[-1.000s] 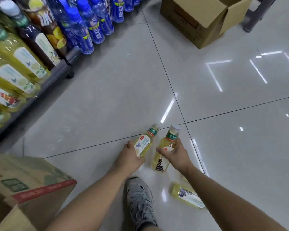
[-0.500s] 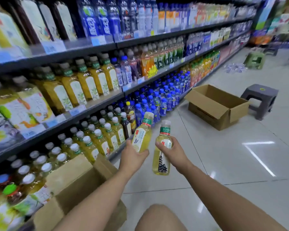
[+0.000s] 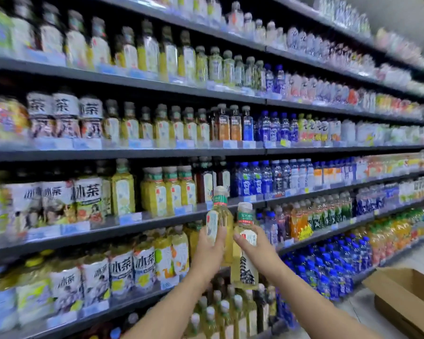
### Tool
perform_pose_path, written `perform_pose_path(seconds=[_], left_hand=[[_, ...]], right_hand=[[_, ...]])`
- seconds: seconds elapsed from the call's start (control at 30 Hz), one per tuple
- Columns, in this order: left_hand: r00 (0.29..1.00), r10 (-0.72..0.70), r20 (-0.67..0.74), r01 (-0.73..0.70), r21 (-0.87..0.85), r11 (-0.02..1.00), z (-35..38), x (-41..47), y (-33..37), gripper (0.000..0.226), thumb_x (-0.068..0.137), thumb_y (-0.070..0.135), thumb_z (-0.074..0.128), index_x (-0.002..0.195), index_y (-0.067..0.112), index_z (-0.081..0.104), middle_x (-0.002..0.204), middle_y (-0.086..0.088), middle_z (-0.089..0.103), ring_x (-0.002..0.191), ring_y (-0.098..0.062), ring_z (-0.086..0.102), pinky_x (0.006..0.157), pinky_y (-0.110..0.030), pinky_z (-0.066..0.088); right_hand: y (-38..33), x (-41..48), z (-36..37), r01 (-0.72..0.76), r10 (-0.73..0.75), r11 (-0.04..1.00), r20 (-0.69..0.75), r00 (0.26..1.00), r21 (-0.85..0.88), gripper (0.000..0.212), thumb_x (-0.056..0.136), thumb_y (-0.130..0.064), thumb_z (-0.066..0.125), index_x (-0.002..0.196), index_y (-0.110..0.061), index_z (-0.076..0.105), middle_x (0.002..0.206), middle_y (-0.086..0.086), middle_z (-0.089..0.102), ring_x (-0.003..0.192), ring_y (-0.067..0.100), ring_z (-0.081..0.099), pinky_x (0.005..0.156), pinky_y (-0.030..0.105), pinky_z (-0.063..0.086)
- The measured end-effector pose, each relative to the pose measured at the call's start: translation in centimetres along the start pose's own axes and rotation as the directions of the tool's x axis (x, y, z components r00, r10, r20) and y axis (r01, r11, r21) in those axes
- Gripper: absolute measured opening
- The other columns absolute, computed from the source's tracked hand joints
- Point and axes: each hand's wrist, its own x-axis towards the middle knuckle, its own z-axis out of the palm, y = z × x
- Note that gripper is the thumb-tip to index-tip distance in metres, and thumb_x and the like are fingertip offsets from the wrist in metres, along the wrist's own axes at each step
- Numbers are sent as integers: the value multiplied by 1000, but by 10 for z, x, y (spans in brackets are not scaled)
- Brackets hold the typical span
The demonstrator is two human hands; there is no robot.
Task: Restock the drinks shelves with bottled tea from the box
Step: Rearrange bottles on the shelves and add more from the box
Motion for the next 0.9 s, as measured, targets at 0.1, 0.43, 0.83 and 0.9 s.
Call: perform_pose_path(seconds=[0.1, 0.43, 0.83, 0.9], left_hand=[[1000, 16, -17, -16, -17, 1000, -23, 18, 22, 53, 89, 68, 52, 133, 42, 36, 117, 26, 54, 94, 12, 49, 72, -16, 39], [985, -165, -48, 156, -144, 977, -44, 64, -2, 59, 81, 52, 75, 130, 34, 48, 114, 14, 64, 103, -8, 62, 86, -34, 54], [969, 92, -228, -70, 104, 992, -95, 142, 13, 106, 71, 57, 81, 155, 31, 20, 145, 5, 48, 131, -18, 49, 108, -42, 44], [966, 130, -224, -104, 124, 987, -104, 156, 23, 103, 73, 52, 81, 155, 32, 21, 141, 5, 52, 126, -17, 52, 106, -42, 46]], right_hand=[[-26, 29, 9, 12, -10, 998, 29, 1000, -58, 92, 72, -85, 55, 145, -36, 30, 144, -7, 45, 125, 16, 47, 99, 36, 39], [-16, 88, 48, 26, -29, 999, 140, 990, 24, 62, 79, -69, 64, 126, -38, 38, 103, -31, 50, 83, -17, 52, 59, 7, 40], [-51, 174, 101, 155, -143, 987, 194, 970, -47, 93, 68, -84, 59, 142, -35, 33, 144, -11, 46, 125, 11, 49, 95, 28, 40], [-61, 188, 105, 176, -167, 984, 183, 969, -31, 102, 64, -86, 61, 146, -32, 32, 146, -9, 46, 129, 15, 48, 103, 34, 43]])
